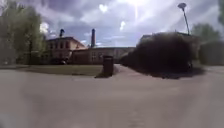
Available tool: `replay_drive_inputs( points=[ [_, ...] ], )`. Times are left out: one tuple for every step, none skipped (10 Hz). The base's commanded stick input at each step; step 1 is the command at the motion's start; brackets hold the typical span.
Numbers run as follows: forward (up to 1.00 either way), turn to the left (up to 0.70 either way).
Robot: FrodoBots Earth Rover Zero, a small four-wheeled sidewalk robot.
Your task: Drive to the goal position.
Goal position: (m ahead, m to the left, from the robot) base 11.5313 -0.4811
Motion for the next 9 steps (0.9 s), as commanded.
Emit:
replay_drive_inputs(
  points=[
    [1.00,0.01],
    [1.00,0.01],
    [1.00,0.01],
    [1.00,0.01],
    [1.00,0.01],
    [1.00,0.01],
    [1.00,0.01],
    [1.00,0.01],
    [1.00,0.01]
  ],
)
